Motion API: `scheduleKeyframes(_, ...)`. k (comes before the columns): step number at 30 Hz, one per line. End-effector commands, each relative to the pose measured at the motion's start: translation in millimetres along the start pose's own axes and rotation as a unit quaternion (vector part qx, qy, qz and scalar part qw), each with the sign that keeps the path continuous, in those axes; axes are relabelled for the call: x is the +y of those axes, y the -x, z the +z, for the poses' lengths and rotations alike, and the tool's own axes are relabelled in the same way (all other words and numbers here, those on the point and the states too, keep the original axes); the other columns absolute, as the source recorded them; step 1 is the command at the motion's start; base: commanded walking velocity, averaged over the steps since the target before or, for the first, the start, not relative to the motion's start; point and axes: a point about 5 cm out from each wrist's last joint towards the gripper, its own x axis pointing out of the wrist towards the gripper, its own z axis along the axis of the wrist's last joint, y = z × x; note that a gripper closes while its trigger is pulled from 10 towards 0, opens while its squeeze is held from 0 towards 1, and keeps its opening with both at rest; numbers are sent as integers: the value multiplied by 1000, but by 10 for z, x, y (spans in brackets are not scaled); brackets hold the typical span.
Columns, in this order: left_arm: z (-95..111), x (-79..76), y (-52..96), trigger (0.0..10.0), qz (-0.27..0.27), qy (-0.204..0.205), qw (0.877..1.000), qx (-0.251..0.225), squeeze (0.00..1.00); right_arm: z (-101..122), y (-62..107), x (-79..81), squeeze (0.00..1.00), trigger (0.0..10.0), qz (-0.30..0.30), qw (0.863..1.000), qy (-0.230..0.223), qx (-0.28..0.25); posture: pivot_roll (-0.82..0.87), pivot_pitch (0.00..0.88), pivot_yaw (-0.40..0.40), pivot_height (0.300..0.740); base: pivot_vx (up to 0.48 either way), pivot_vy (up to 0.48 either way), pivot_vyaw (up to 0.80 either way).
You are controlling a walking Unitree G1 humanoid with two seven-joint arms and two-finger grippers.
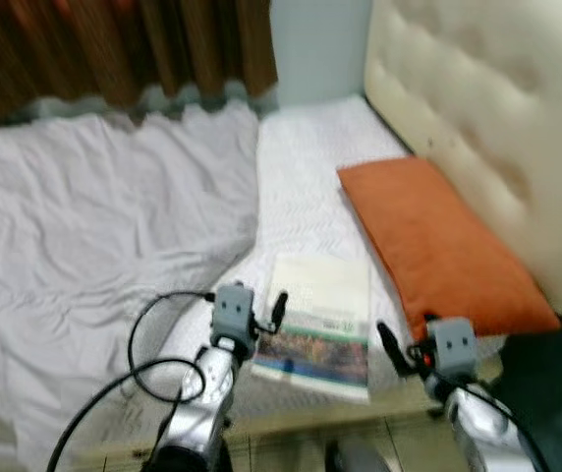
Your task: Clean up the room
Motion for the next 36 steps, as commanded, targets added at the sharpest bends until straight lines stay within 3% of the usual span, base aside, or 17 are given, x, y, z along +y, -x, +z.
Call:
scheduleKeyframes(1, -11, 103, 43, 10000, 18, 2, 1000, 4, 0, 113, -78, 151, 0, 10000, 33, 999, -16, -18, -137, 69, 37, 615, 480, 0, 0)
scheduleKeyframes(6, 5, 181, 83, 10000, 37, -3, 999, 3, 0, 231, -170, 314, 0, 10000, 67, 996, -54, -30, -117, 94, 44, 615, 339, 0, 0)
scheduleKeyframes(7, 23, 243, 102, 10000, 46, -5, 999, 4, 0, 211, -215, 393, 0, 10000, 79, 994, -72, -15, -82, 132, 53, 615, 0, 0, 0)
scheduleKeyframes(10, 36, 283, 115, 10000, 51, -6, 999, 5, 0, 192, -241, 444, 0, 10000, 86, 993, -82, -2, -82, 132, 53, 615, 0, 0, 0)
scheduleKeyframes(11, 93, 393, 162, 10000, 50, -8, 999, 8, 0, 113, -287, 560, 0, 10000, 97, 990, -98, 25, -22, 230, 80, 615, 0, 0, 0)
scheduleKeyframes(13, 138, 463, 200, 10000, 48, -10, 999, 10, 0, 62, -312, 643, 0, 10000, 105, 988, -107, 44, -22, 230, 80, 615, 0, 0, 0)
scheduleKeyframes(14, 263, 594, 328, 10000, 23, -36, 999, 20, 0, -27, -358, 752, 0, 10000, 99, 985, -120, 74, 73, 370, 118, 615, 0, 0, 0)
scheduleKeyframes(16, 317, 633, 384, 10000, 16, -42, 999, 23, 0, -32, -369, 781, 0, 10000, 96, 985, -122, 79, 88, 387, 125, 615, 0, 0, 0)
scheduleKeyframes(17, 390, 671, 456, 10000, 9, -53, 998, 27, 0, -22, -380, 823, 0, 10000, 96, 984, -127, 84, 132, 448, 146, 615, 0, 0, 0)
scheduleKeyframes(20, 435, 688, 498, 10000, 5, -60, 998, 29, 0, -9, -385, 849, 0, 10000, 98, 983, -130, 86, 132, 448, 146, 615, 0, 0, 0)
scheduleKeyframes(21, 576, 758, 590, 10000, 3, -71, 997, 29, 0, -27, -428, 911, 0, 10000, 104, 982, -121, 105, 191, 538, 169, 615, 0, 0, 0)
scheduleKeyframes(24, 621, 779, 622, 10000, 5, -74, 997, 29, 0, -37, -436, 917, 0, 10000, 104, 981, -119, 110, 198, 553, 174, 615, 0, 0, 0)
scheduleKeyframes(29, 677, 789, 754, 10000, 23, -72, 996, 39, 0, -108, -464, 857, 0, 10000, 106, 983, -76, 127, 208, 574, 164, 615, 0, 0, 0)
scheduleKeyframes(31, 665, 744, 847, 10000, 28, -62, 996, 52, 0, -121, -489, 751, 0, 10000, 108, 985, -23, 131, 193, 566, 143, 615, 0, 0, 0)
scheduleKeyframes(32, 665, 744, 847, 10000, 28, -62, 996, 52, 0, -121, -489, 751, 0, 10000, 108, 985, -23, 131, 193, 566, 143, 615, 0, 0, 0)
scheduleKeyframes(34, 642, 705, 900, 10000, 31, -54, 996, 61, 0, -84, -524, 611, 0, 10000, 109, 985, 50, 125, 183, 564, 131, 615, 0, 0, 0)
scheduleKeyframes(36, 640, 691, 916, 10000, 32, -52, 996, 66, 0, -62, -538, 564, 0, 10000, 110, 983, 79, 121, 183, 564, 131, 615, 0, 0, 0)
